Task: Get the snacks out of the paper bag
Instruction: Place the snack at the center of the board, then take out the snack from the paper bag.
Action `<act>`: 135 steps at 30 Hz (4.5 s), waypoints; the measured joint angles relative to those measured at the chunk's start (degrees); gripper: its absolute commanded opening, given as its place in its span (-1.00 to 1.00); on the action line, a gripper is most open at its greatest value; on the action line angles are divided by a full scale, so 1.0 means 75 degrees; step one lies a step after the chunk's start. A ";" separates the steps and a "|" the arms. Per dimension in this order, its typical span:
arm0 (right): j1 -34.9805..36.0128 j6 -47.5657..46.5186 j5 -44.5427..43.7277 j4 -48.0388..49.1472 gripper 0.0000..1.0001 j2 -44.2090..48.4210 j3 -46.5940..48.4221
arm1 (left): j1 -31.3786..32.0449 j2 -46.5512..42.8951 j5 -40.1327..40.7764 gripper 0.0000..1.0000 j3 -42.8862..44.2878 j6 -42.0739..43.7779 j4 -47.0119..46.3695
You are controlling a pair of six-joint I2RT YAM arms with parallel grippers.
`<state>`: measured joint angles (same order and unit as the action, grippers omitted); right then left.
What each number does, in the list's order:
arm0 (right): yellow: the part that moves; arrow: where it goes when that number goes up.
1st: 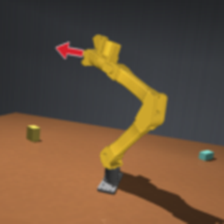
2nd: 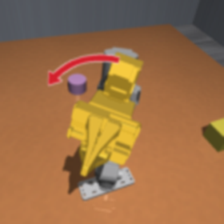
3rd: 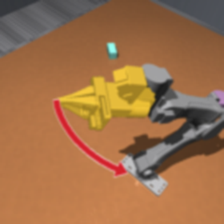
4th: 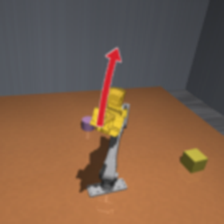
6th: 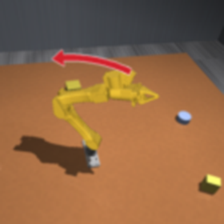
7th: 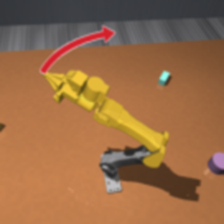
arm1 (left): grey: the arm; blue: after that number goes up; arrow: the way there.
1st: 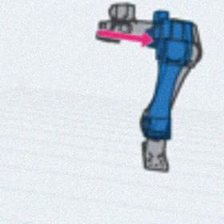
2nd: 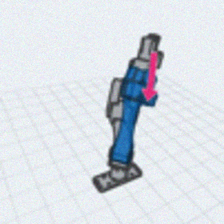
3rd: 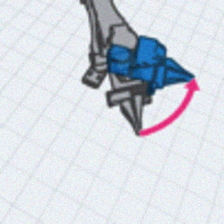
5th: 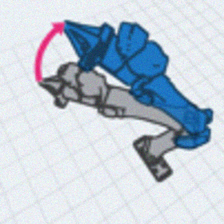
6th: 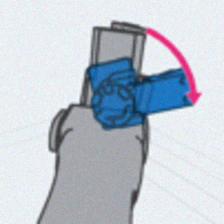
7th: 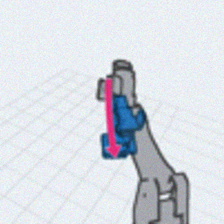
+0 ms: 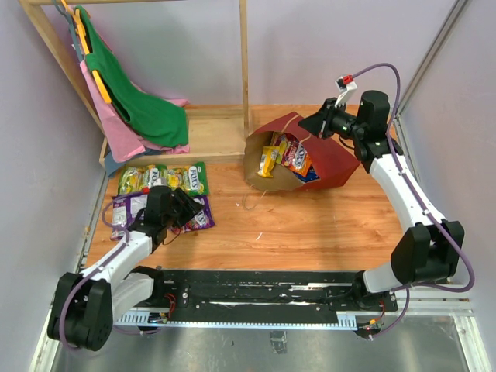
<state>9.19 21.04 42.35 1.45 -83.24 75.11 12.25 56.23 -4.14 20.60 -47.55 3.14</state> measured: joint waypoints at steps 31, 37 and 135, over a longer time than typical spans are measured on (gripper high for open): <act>0.0000 0.0012 0.0015 0.0003 -0.99 -0.0003 0.0000 | 0.0041 -0.1169 0.2675 0.54 0.1320 -0.0166 0.2165; 0.0000 0.0012 0.0012 0.0003 -0.99 -0.0003 0.0000 | 0.0041 -0.0982 0.2856 0.54 0.1670 0.0341 0.2148; 0.0000 0.0201 0.0219 0.0201 -0.99 -0.0105 0.0003 | -0.0749 0.0265 0.0219 0.99 0.3713 0.2614 0.1547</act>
<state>9.19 22.55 43.99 2.96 -84.03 75.13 6.63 58.22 -2.50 48.45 -27.94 14.74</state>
